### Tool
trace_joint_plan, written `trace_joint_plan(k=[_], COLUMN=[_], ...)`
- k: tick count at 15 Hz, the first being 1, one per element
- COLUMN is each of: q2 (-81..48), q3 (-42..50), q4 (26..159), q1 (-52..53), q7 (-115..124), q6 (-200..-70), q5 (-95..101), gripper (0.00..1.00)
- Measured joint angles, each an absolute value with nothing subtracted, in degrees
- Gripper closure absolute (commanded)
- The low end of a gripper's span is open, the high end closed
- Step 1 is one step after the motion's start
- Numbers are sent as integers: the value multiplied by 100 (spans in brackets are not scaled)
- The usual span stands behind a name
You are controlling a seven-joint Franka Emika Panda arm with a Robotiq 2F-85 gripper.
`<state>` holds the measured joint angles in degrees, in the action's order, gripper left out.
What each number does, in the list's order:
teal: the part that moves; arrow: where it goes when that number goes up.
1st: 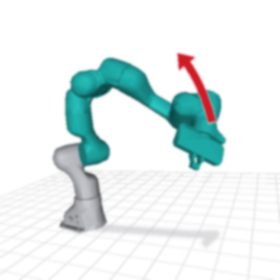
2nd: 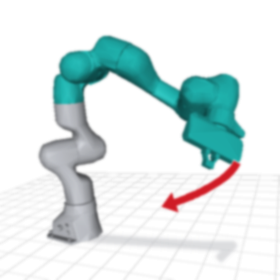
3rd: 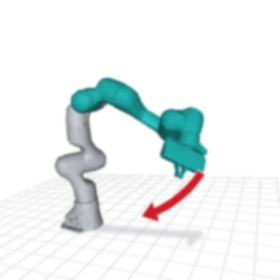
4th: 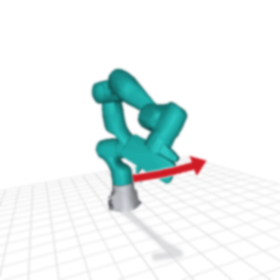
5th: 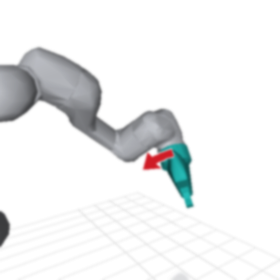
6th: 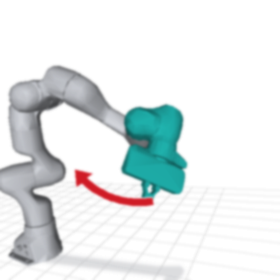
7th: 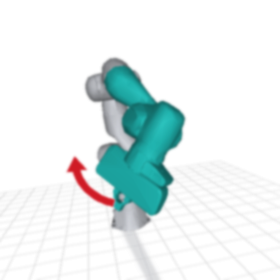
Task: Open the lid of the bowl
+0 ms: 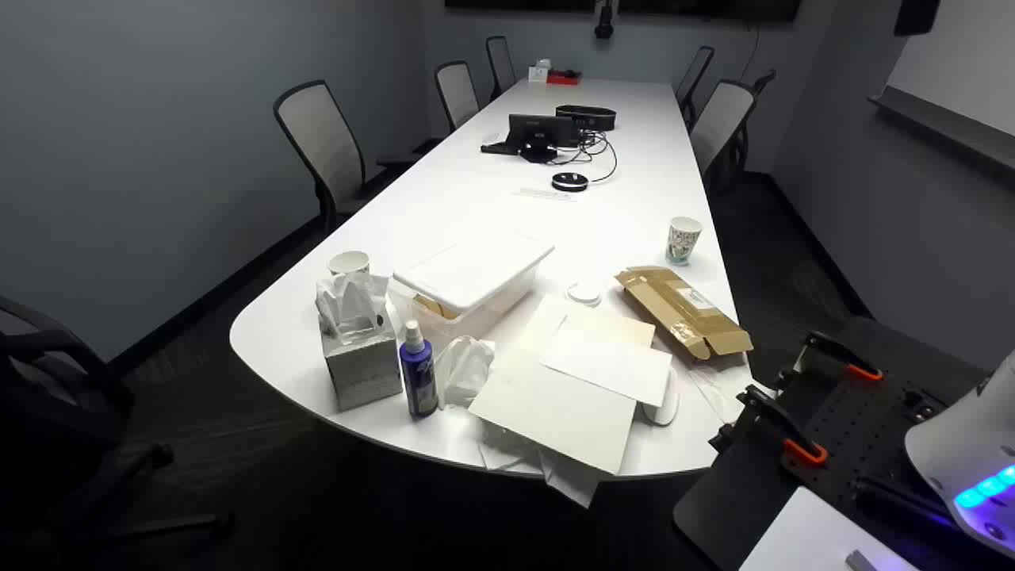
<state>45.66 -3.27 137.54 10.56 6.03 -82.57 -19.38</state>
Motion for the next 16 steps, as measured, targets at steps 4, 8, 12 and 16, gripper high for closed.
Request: trace_joint_plan(k=[4,8,12,16], q2=[4566,4475,3484,1979], q3=[-327,-385,-652,-1141], q4=[13754,13723,13321,12692], q1=[1056,918,670,640], q7=[603,587,562,663], q6=[-8258,-8259,-8760,-9662], q5=[-1938,-1860,-1224,-249], gripper=[0,0,0,0])
